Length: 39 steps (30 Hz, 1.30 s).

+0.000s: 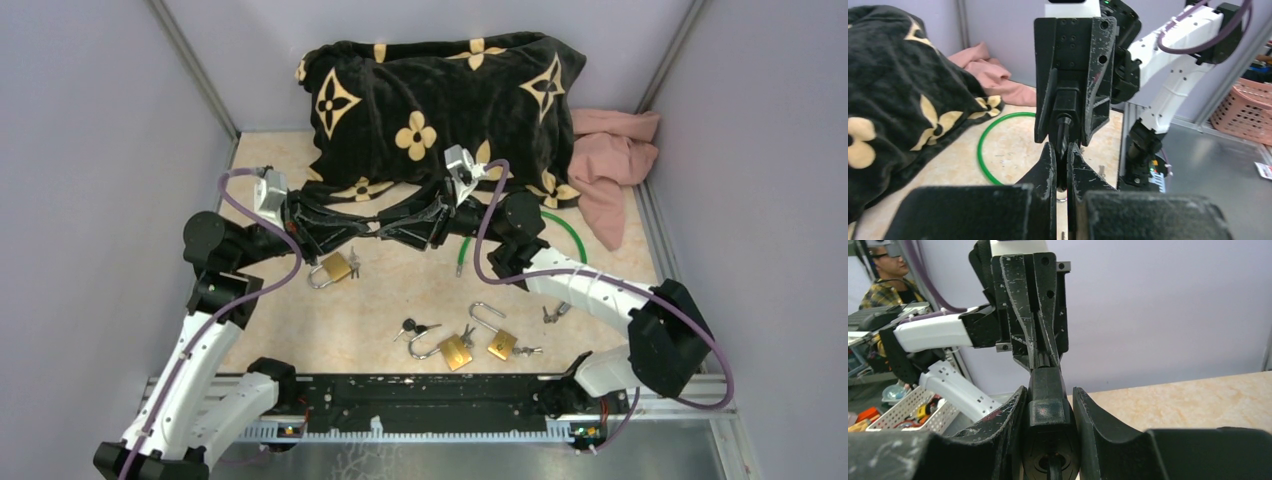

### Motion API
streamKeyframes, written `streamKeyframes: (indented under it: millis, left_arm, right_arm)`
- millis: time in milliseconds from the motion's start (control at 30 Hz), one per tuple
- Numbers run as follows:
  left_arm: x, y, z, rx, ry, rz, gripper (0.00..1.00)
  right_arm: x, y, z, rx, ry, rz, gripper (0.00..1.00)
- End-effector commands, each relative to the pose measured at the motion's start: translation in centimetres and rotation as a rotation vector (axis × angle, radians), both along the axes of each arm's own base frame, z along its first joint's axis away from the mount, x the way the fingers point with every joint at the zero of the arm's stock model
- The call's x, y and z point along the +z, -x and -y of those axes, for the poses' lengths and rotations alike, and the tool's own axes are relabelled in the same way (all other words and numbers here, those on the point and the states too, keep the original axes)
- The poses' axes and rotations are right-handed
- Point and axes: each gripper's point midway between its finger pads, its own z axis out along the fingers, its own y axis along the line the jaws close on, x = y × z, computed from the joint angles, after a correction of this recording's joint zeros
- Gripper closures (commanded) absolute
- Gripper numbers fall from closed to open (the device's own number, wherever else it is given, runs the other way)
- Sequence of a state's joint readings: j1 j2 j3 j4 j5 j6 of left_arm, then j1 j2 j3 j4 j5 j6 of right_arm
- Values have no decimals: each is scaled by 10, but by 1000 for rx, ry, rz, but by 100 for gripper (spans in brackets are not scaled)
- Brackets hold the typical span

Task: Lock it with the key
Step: Lock the lock.

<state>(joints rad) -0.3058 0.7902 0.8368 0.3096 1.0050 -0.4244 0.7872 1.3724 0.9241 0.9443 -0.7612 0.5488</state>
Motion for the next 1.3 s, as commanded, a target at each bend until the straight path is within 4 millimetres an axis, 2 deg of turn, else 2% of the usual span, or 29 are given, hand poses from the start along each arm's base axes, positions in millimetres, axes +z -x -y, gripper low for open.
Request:
streamKeyframes:
  millis: [0,100,233,333,533,767,933,1033,1100,1267]
  left_arm:
    - [-5,1,15,-57,-30,-12,100]
    - [-22,-3,21,-69,-59,-75,100]
    - [-39,1,29,-105,-102,-152,100]
    - [-42,11,37,-156,-110,-169,100]
    - [-64,36,51,-278,-150,-229,100]
    - [-61,54,59,-380,-152,-198,100]
    - [-47,56,60,-394,-129,-157,100]
    - [-48,55,59,-389,-141,-155,100]
    - [-51,54,55,-374,-152,-150,100]
    - [-51,42,32,-275,-132,-145,100]
  right_arm:
    - [-39,-5,-44,11,91,-111,100]
    - [-25,2,-53,57,65,-91,100]
    - [-19,5,-59,66,59,-77,100]
    - [-17,6,-61,76,61,-71,100]
    - [-13,6,-63,81,58,-61,100]
    - [-20,4,-67,82,75,-59,100]
    - [-32,1,-68,82,81,-86,100]
    - [-29,0,-65,79,74,-78,100]
    - [-26,1,-61,71,79,-62,100]
    - [-37,4,-49,73,126,-59,100]
